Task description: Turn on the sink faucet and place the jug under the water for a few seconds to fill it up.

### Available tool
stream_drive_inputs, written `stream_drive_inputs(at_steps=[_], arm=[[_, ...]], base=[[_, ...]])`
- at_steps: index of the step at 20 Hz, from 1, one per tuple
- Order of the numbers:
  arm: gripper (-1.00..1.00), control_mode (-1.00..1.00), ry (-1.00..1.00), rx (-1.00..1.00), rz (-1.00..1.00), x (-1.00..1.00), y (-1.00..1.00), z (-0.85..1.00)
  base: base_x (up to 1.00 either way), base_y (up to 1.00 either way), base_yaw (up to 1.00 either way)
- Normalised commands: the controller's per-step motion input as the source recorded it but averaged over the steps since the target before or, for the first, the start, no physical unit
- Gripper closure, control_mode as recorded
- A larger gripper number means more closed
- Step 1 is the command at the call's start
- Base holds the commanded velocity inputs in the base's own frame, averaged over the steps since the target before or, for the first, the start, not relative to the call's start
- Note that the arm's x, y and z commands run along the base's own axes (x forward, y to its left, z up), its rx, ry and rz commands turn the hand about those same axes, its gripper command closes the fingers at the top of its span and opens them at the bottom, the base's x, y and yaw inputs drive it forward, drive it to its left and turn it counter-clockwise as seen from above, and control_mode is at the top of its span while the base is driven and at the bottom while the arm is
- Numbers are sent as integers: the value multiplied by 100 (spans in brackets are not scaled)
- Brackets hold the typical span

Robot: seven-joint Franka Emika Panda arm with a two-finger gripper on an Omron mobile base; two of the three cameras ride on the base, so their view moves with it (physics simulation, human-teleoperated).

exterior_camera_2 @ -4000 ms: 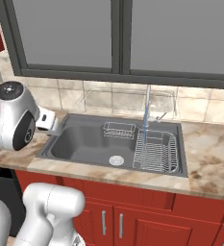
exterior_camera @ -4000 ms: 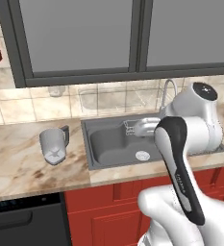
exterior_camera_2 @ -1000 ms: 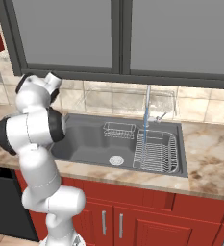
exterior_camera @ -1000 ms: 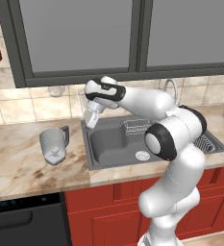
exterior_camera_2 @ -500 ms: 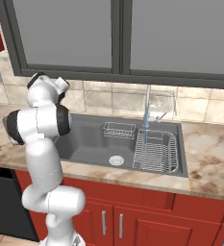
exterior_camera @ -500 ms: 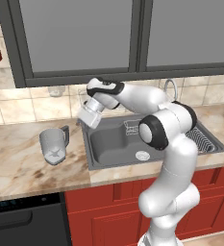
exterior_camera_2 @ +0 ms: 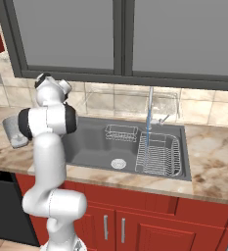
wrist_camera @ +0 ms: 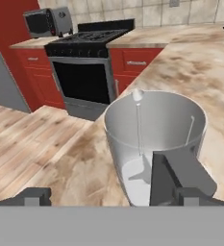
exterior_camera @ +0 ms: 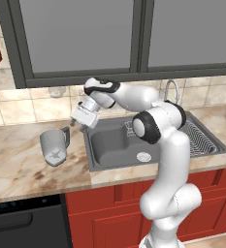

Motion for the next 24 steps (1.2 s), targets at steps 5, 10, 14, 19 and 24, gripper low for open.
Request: stream_drive_inputs(at_steps=[5, 10, 14, 19, 24], arm=[[-100, -100, 0, 0, 5, 11, 29, -10], [-100, -100, -2, 0, 1, 5, 21, -29], [-100, -100, -5, 0, 0, 14, 12, -30], [-100, -100, -6, 0, 0, 8, 0, -24], [-100, -100, -10, 0, 0, -3, 0, -6]], base=[[0, 0, 0], [0, 0, 0], [0, 0, 0], [0, 0, 0], [0, 0, 0]])
